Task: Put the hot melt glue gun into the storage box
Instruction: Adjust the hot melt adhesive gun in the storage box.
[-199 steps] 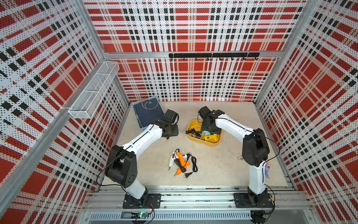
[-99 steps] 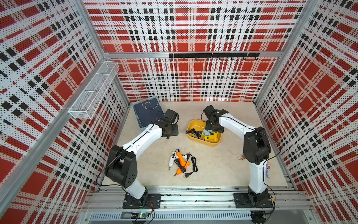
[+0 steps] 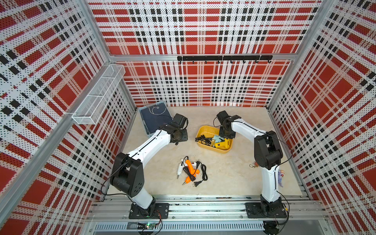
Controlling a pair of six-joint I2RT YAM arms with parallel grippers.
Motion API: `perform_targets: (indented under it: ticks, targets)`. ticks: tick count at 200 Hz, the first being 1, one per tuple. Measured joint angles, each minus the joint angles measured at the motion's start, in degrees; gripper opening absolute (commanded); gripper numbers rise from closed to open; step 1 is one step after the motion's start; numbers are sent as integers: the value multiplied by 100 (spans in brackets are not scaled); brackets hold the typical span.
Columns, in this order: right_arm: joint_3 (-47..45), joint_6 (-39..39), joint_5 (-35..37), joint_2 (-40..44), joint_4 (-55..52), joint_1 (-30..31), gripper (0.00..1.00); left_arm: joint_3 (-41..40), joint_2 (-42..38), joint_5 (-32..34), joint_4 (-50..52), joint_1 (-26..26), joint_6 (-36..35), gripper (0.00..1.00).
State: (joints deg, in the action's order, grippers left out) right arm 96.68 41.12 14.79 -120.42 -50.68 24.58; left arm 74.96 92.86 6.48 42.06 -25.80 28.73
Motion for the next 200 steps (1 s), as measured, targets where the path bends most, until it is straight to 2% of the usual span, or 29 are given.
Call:
perform_targets:
  ticks: [50,102,160,200]
  targets:
    - [2,509,-175,129,-538,0,26,0,0,22,0,0,2,44]
    - [236,1215,-455,284,-1139,-11,26,0,22,24,2,-2,2,44]
    - [-90,1790,-562,776,-1384,-24,29,-2,22,70,2,-2,66,44]
    - [-310,2035,-555,1019,-1427,20,37,-2,22,107,2,-2,81,44]
